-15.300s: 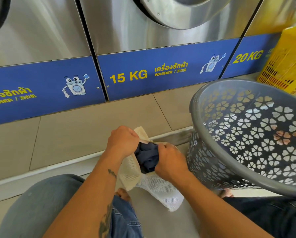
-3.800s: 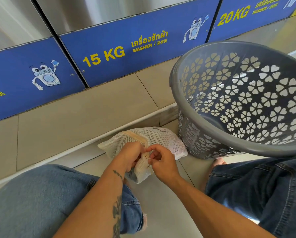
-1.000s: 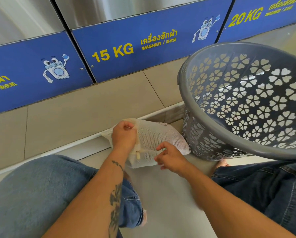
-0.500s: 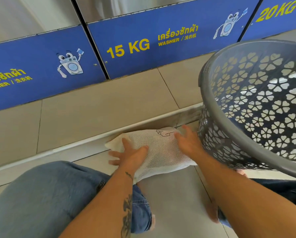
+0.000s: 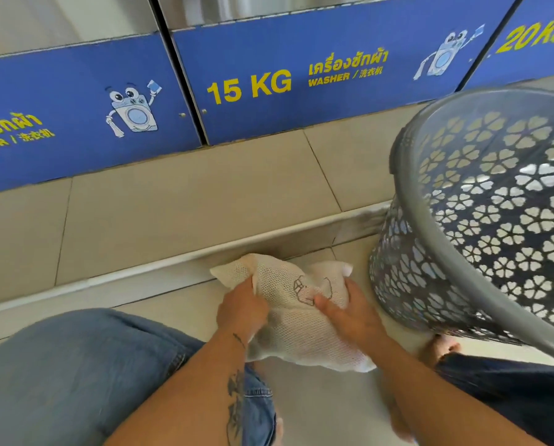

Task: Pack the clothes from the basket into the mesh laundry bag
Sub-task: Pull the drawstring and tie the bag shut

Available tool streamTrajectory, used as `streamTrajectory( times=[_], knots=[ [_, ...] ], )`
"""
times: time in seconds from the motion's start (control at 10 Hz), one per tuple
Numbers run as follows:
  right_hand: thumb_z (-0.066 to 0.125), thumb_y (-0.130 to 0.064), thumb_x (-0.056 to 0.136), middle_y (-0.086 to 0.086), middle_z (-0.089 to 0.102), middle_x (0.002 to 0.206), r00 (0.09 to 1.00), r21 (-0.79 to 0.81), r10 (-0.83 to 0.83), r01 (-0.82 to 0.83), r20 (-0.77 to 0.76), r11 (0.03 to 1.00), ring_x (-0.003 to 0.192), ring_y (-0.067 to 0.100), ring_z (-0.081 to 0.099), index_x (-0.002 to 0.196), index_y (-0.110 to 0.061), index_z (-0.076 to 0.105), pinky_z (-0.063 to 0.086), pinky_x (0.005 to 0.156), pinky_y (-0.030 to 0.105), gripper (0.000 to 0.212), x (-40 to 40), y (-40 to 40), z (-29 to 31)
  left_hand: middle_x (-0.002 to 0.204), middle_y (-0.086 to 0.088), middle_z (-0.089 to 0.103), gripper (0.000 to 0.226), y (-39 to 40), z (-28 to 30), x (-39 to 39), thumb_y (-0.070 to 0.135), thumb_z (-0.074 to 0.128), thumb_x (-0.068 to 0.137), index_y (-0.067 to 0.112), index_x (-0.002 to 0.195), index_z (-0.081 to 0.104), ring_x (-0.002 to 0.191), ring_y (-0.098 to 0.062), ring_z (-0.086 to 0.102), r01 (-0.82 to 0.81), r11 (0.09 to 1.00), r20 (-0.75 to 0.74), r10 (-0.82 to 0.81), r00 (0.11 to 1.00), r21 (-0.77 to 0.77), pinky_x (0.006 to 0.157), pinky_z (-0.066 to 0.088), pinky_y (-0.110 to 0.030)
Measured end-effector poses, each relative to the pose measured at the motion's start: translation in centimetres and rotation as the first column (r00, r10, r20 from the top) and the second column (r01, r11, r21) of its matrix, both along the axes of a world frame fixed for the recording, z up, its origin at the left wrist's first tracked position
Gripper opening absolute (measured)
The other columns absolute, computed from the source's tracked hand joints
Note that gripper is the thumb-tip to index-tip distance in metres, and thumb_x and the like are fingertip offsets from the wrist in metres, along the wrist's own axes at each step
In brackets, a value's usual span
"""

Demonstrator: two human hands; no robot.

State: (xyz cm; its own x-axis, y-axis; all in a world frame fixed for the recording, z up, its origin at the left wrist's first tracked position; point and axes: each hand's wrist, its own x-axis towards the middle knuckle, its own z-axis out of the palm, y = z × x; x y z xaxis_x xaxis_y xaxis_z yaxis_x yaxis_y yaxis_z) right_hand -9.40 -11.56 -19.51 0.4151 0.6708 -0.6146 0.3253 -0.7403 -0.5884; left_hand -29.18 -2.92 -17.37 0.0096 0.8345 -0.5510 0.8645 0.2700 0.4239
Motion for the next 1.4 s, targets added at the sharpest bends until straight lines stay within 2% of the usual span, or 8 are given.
streamTrajectory(
  times=[0.2, 0.4, 0.7, 0.9, 1.0, 1.1, 1.3, 1.4],
  knots=[
    [0.056, -0.077, 0.073, 0.001, 0.047, 0.152, 0.942, 0.203, 0.107, -0.178, 0.319, 0.963, 0.135, 0.032, 0.048, 0.150, -0.043, 0.018, 0.040, 0.107, 0.047, 0.092, -0.6, -0.8, 9.9, 0.085, -0.005, 0.066, 0.022, -2.7, 6.3, -0.4, 0.015, 0.045, 0.085, 0.026, 0.084, 0.064, 0.073, -0.024, 0.057, -0.176, 0.976, 0.197, 0.149, 0.969, 0.129, 0.070, 0.051, -0.035],
    [0.066, -0.059, 0.083, 0.013, 0.052, 0.146, 0.952, 0.535, 0.019, -0.187, 0.305, 0.824, 0.131, 0.035, 0.051, 0.156, -0.031, 0.015, 0.042, 0.108, 0.048, 0.094, -3.3, 1.5, 20.7, 0.093, -0.012, 0.068, 0.025, -0.7, 17.7, -1.9, 0.010, 0.047, 0.084, 0.019, 0.091, 0.069, 0.074, -0.030, 0.055, -0.502, 0.781, 0.532, 0.265, 0.805, 0.371, 0.066, 0.041, -0.034],
    [0.062, -0.039, 0.094, 0.016, 0.039, 0.156, 0.953, 0.647, 0.172, -0.297, 0.251, 0.702, 0.142, 0.038, 0.035, 0.157, -0.040, 0.007, 0.030, 0.114, 0.049, 0.084, -7.0, 12.1, 27.7, 0.102, -0.005, 0.066, 0.036, 5.6, 26.8, -7.6, 0.019, 0.043, 0.084, 0.026, 0.109, 0.068, 0.087, -0.026, 0.053, -0.556, 0.644, 0.581, 0.206, 0.788, 0.526, 0.075, 0.043, -0.036],
    [0.057, -0.035, 0.096, 0.022, 0.044, 0.151, 0.928, 0.472, 0.217, -0.345, 0.304, 0.811, 0.135, 0.041, 0.044, 0.157, -0.040, 0.011, 0.036, 0.109, 0.047, 0.077, -6.6, 20.7, 18.9, 0.119, 0.008, 0.053, 0.065, 14.1, 18.7, -7.8, 0.028, 0.049, 0.085, 0.044, 0.144, 0.031, 0.095, -0.021, 0.050, -0.329, 0.838, 0.401, 0.147, 0.904, 0.435, 0.078, 0.043, -0.034],
    [0.052, -0.060, 0.089, 0.029, 0.017, 0.158, 0.877, 0.178, 0.332, -0.410, 0.348, 0.895, 0.144, 0.048, 0.022, 0.154, -0.047, 0.005, 0.022, 0.117, 0.057, 0.082, -5.8, 23.7, 10.9, 0.161, -0.010, 0.005, 0.087, 17.1, 10.3, -6.5, 0.056, 0.053, 0.084, 0.057, 0.144, -0.010, 0.141, -0.038, 0.026, -0.065, 0.979, 0.182, 0.028, 0.983, 0.195, 0.108, 0.030, -0.045],
    [0.048, -0.076, 0.081, 0.024, -0.012, 0.163, 0.854, 0.083, 0.377, -0.431, 0.360, 0.898, 0.149, 0.052, -0.007, 0.152, -0.052, 0.003, 0.006, 0.117, 0.065, 0.088, -5.1, 27.0, 6.8, 0.153, 0.000, -0.041, 0.088, 18.8, 4.7, -5.0, 0.080, 0.040, 0.073, 0.068, 0.129, -0.028, 0.145, -0.043, -0.015, -0.083, 0.987, 0.051, 0.076, 0.996, 0.136, 0.113, 0.007, -0.065],
    [0.051, -0.078, 0.079, 0.014, -0.020, 0.165, 0.786, -0.043, 0.529, -0.546, 0.319, 0.837, 0.150, 0.045, -0.018, 0.152, -0.053, 0.001, -0.001, 0.118, 0.068, 0.092, -2.9, 31.6, 11.2, 0.156, 0.005, -0.036, 0.084, 21.8, 7.5, -5.0, 0.085, 0.031, 0.072, 0.068, 0.128, -0.030, 0.145, -0.043, -0.015, -0.015, 0.997, -0.069, 0.021, 0.997, 0.077, 0.105, 0.008, -0.076],
    [0.048, -0.074, 0.084, 0.005, -0.025, 0.165, 0.747, -0.175, 0.587, -0.563, 0.311, 0.808, 0.149, 0.045, -0.023, 0.154, -0.050, -0.004, 0.001, 0.117, 0.070, 0.090, -3.1, 31.0, 13.2, 0.163, -0.007, -0.013, 0.082, 22.5, 12.1, -5.5, 0.061, 0.043, 0.081, 0.050, 0.149, -0.003, 0.146, -0.043, -0.004, 0.075, 0.994, -0.225, -0.092, 0.970, -0.084, 0.108, 0.006, -0.073]
  ],
)
